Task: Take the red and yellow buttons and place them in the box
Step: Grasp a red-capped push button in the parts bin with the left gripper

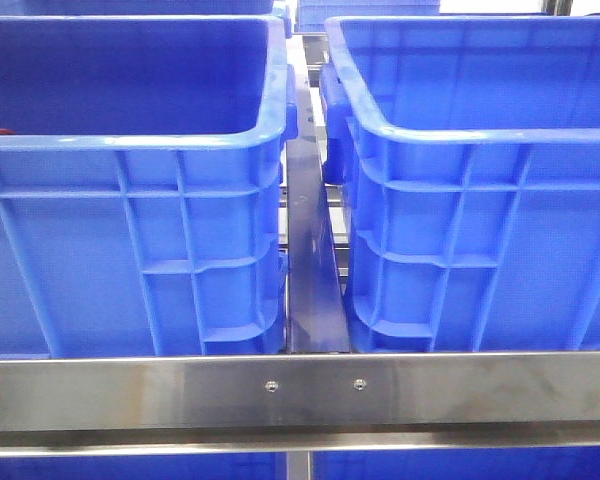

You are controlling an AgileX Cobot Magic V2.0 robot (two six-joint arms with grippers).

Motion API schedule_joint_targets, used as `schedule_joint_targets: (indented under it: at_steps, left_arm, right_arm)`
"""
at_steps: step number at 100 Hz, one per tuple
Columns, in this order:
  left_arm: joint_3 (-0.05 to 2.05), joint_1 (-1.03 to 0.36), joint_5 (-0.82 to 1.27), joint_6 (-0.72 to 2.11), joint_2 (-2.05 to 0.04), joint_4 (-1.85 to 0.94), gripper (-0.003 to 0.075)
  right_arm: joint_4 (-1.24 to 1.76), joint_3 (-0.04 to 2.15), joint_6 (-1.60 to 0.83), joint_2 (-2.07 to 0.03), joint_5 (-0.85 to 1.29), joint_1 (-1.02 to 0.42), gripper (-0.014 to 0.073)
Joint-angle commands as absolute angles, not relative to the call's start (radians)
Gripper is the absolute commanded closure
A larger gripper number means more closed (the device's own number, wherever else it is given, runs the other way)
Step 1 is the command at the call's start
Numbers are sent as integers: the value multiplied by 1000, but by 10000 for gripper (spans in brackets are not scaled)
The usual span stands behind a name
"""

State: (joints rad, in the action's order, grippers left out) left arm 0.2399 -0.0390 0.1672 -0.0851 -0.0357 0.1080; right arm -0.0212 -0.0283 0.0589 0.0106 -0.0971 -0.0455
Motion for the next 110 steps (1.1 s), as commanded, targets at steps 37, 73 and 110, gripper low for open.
schedule_joint_targets:
  at_steps: [37,73,110]
  left_arm:
    - [782,-40,599,-87,-510,190,739]
    - [952,-40,859,-60,-791,191,738]
    - [952,-40,861,-9,-818,191,192]
  right_arm:
    - [-28,-27,55,32,-181,-48,661]
    - [-28,-27,55,32,-181,-48,661]
    - [-28,-27,55,32,-181,-48,661]
